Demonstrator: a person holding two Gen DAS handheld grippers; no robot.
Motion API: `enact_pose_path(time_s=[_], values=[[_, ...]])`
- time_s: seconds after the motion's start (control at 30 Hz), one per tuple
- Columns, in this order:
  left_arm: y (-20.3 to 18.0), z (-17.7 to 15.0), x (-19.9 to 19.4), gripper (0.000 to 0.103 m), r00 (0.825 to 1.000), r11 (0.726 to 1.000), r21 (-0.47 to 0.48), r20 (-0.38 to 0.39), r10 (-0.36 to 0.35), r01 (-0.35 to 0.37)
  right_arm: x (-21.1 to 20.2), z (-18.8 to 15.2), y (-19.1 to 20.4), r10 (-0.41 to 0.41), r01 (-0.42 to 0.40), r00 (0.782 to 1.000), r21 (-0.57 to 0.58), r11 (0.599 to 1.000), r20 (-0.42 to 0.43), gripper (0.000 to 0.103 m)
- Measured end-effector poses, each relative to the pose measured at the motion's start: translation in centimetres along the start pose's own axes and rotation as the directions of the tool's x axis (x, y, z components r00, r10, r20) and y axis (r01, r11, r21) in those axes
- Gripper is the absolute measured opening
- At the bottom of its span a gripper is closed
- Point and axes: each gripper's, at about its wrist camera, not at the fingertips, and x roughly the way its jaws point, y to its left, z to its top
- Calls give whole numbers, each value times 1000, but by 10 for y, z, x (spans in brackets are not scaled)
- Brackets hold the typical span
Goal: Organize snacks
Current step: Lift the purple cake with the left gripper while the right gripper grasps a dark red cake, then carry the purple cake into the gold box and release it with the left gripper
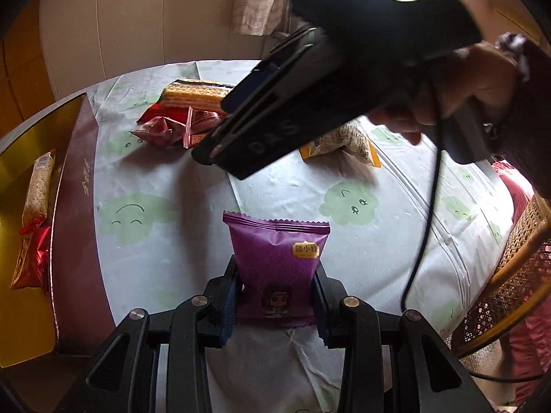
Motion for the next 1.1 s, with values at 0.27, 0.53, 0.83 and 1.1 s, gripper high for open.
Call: enact_pose_path(time_s=[0.27, 0.53, 0.83, 1.1], values=[[-1, 0, 2, 38, 1000, 1000, -3, 6, 6, -6, -37, -40, -9, 89, -96, 995, 207, 974, 43, 27], [-5, 0, 3, 38, 999, 999, 10, 15, 39, -39, -42, -97, -5, 124, -126, 992, 373, 919, 30, 27], [-1, 15, -27, 37, 987, 989, -3, 61, 147, -147, -40, -99, -9, 112, -128, 992, 415, 901, 61, 25], [10, 31, -79, 37, 937, 951, -51, 161, 309, -305, -39, -103, -5, 96, -109, 994, 394, 912, 53, 25]])
